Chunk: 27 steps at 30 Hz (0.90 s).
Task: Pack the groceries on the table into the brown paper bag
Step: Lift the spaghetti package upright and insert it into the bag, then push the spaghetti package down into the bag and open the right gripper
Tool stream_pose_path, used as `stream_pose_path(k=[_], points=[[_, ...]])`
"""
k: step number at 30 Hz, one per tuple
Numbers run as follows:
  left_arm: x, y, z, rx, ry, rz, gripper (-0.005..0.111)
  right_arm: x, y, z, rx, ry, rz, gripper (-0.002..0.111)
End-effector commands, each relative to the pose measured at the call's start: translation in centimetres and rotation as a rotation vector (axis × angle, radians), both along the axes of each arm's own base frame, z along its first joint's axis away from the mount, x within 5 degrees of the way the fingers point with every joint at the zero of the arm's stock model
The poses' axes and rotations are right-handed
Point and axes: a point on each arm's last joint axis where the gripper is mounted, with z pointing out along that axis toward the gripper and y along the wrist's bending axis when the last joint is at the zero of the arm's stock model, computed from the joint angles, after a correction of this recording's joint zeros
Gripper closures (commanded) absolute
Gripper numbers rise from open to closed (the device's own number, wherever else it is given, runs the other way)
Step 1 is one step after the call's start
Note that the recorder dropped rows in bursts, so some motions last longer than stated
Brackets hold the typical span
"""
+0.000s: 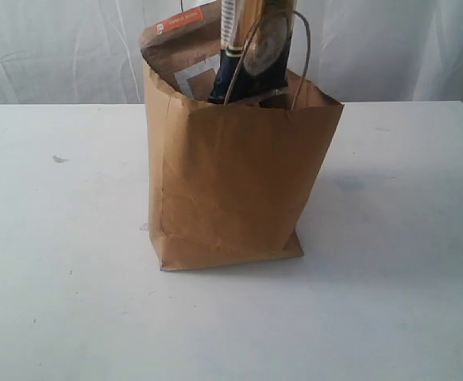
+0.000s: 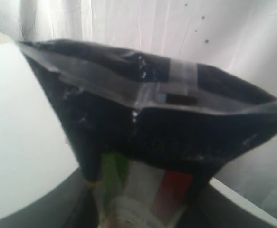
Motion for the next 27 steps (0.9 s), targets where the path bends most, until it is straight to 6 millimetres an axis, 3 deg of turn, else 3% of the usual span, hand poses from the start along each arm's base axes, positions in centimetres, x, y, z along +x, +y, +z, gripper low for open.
stream_pose_path(k=[1, 13, 27], points=[[0.0, 0.0, -0.1, -0.001, -0.001, 0.002, 0.107, 0.3, 0.3, 0.4, 0.027, -0.021, -0.006, 0.108], [0.0, 0.0, -0.1, -0.001, -0.001, 0.002, 0.107, 3.4, 2.0, -5.8, -0.093, 0.129, -0.015, 0.108], [0.0, 0.0, -0.1, -0.001, -0.001, 0.002, 0.107, 5.2, 3.3, -11.5, -0.217, 0.324, -0.006, 0.108]])
